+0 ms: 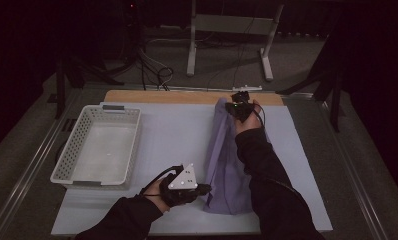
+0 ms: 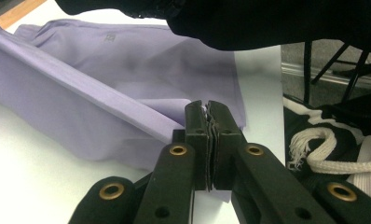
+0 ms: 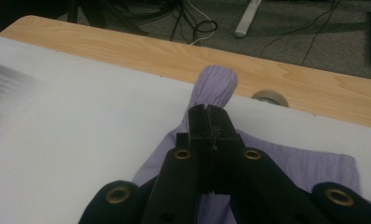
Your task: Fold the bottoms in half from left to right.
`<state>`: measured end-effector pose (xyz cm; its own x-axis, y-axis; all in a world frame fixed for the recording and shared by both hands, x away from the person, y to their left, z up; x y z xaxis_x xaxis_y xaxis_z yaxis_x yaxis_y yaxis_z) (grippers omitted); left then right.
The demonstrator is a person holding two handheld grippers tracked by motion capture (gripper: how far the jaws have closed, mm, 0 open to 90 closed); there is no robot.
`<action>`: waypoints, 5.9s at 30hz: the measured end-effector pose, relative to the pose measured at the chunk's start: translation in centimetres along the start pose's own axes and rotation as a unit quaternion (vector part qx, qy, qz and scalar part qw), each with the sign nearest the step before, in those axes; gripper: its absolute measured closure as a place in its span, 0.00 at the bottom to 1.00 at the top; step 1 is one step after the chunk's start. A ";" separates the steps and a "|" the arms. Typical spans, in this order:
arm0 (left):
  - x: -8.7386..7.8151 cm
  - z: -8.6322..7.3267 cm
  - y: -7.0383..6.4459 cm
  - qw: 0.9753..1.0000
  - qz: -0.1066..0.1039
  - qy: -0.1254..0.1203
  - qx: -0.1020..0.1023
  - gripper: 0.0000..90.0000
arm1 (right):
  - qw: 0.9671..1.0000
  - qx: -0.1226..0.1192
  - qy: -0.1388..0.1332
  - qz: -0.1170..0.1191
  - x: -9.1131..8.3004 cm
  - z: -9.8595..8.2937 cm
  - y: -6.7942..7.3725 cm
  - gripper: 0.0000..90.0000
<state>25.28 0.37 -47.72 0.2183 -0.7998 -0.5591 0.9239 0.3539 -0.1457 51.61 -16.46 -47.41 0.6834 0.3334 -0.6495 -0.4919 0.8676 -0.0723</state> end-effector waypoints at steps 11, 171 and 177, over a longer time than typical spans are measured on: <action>1.5 1.4 -0.6 1.000 -0.015 0.002 0.013 0.99 | 1.000 0.019 -0.011 -0.017 -2.2 -0.8 -2.8 1.00; 12.2 -3.3 -3.0 0.993 -0.052 0.080 0.064 0.80 | 0.995 0.085 0.055 0.021 -20.2 -24.3 -2.2 0.98; 12.1 -2.9 -2.9 0.994 -0.038 0.086 0.062 1.00 | 0.995 0.086 0.050 0.024 -20.3 -24.2 -2.2 0.98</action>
<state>24.33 -8.94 -56.49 0.0988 -0.7244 -0.6823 0.9696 0.2244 -0.0979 25.76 -34.10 -52.41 0.6011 0.3447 -0.7210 -0.4165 0.9051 0.0855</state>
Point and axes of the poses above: each handheld gripper's, and its own axes: x roughly forward along the jaws, z roughly out of its top, y roughly to its left, the point moved 5 cm from there along x, roughly forward along the jaws, and after that the axes turned 10 degrees about -x, right-handed, at the moved point
